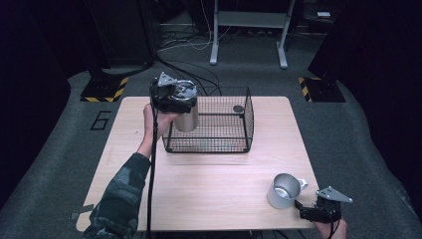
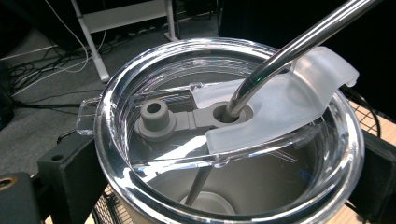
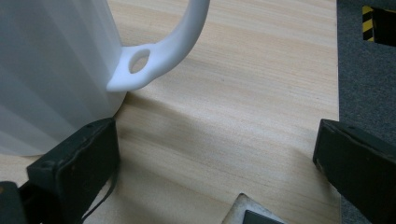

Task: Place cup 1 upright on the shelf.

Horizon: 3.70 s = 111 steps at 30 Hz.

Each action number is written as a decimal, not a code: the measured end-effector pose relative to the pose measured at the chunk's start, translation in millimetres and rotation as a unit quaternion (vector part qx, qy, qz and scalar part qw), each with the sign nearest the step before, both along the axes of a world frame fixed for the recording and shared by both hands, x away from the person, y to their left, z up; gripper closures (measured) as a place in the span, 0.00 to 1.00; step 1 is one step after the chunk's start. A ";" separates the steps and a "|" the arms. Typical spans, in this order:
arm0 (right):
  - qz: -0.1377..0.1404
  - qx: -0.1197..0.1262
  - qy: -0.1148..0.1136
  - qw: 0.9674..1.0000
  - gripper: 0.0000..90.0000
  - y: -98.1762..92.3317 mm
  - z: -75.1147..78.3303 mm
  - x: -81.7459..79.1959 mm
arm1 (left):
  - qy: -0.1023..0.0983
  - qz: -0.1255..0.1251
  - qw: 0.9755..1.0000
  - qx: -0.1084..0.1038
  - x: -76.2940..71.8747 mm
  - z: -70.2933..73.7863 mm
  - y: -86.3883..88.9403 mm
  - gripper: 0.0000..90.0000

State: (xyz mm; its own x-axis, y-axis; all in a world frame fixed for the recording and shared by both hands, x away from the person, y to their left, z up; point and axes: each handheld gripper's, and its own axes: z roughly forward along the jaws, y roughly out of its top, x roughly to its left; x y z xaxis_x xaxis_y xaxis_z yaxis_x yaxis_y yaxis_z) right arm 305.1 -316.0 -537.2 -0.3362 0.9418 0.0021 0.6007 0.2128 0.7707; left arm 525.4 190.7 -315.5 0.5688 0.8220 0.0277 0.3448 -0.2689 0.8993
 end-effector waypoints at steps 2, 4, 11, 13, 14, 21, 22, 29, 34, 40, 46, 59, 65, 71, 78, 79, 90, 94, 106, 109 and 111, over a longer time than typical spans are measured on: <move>0.000 0.000 -0.001 1.000 0.00 -0.1 0.0 0.1 | -0.001 0.003 1.000 -0.001 1.1 -1.1 -0.4 0.04; 0.001 -0.001 -0.001 1.000 0.00 -0.2 0.0 0.1 | 0.001 0.007 1.000 -0.002 4.3 -3.7 -0.9 0.04; 0.001 -0.001 -0.001 1.000 0.00 -0.2 0.0 0.2 | 0.009 0.018 1.000 -0.003 13.1 -12.1 -4.3 0.04; 0.001 -0.001 0.000 1.000 0.00 -0.3 0.1 0.2 | 0.012 0.020 1.000 -0.002 16.2 -15.5 -6.3 0.04; 0.001 -0.001 0.000 1.000 0.00 -0.3 0.1 0.2 | 0.012 0.020 1.000 -0.002 16.2 -15.5 -6.3 0.04; -0.001 0.001 0.000 1.000 0.00 0.3 0.0 -0.3 | 0.022 0.024 0.999 0.001 24.1 -27.4 -10.6 0.04; -0.002 0.002 -0.001 1.000 0.00 0.3 0.0 -0.1 | 0.026 0.025 0.999 0.001 25.4 -29.5 -10.9 0.04; 0.000 -0.001 -0.001 1.000 0.00 0.0 -0.1 -0.1 | 0.037 0.031 0.999 0.004 31.4 -42.2 -13.8 0.04; -0.001 0.001 0.000 1.000 0.00 0.2 0.0 -0.3 | 0.041 0.032 0.999 0.005 33.1 -46.9 -15.2 0.04; 0.000 0.000 -0.001 1.000 0.00 0.0 -0.1 -0.3 | 0.045 0.036 0.998 0.008 35.3 -50.1 -16.2 0.04; -0.001 0.001 0.000 1.000 0.00 0.2 -0.1 -0.4 | 0.052 0.039 0.998 0.009 38.9 -56.0 -19.2 0.04; -0.001 0.001 -0.001 1.000 0.00 0.2 -0.1 -0.5 | 0.070 0.048 0.996 0.017 45.2 -73.1 -22.5 0.04; -0.001 0.001 -0.001 1.000 0.00 0.2 -0.1 -0.5 | 0.077 0.050 0.995 0.026 46.6 -80.4 -24.0 0.04; 0.000 0.001 -0.001 1.000 0.00 0.1 -0.1 -0.4 | 0.079 0.049 0.995 0.024 46.8 -84.0 -23.3 0.04; -0.001 0.001 -0.001 1.000 0.00 0.2 -0.1 -0.5 | 0.080 0.048 0.995 0.023 43.7 -85.5 -22.7 0.04; -0.002 0.001 -0.001 1.000 0.00 0.3 -0.1 -0.6 | 0.079 0.047 0.995 0.025 42.4 -85.9 -22.2 0.04; -0.002 0.001 -0.002 1.000 0.00 0.4 -0.2 -0.7 | 0.087 0.041 0.994 0.042 34.5 -84.9 -19.9 0.04; -0.004 0.003 -0.001 1.000 0.00 0.6 -0.1 -1.0 | 0.088 0.042 0.994 0.041 34.6 -84.4 -18.1 0.04; -0.003 0.002 -0.001 1.000 0.00 0.5 0.0 -1.0 | 0.075 0.051 0.994 0.062 27.5 -74.9 -20.9 0.00; -0.003 0.000 -0.003 1.000 0.00 0.3 -0.2 -0.8 | 0.076 0.047 0.994 0.063 26.2 -73.1 -19.1 0.00; -0.002 0.000 -0.003 1.000 0.00 0.2 -0.2 -0.7 | 0.074 0.048 0.994 0.058 26.6 -73.7 -18.3 0.00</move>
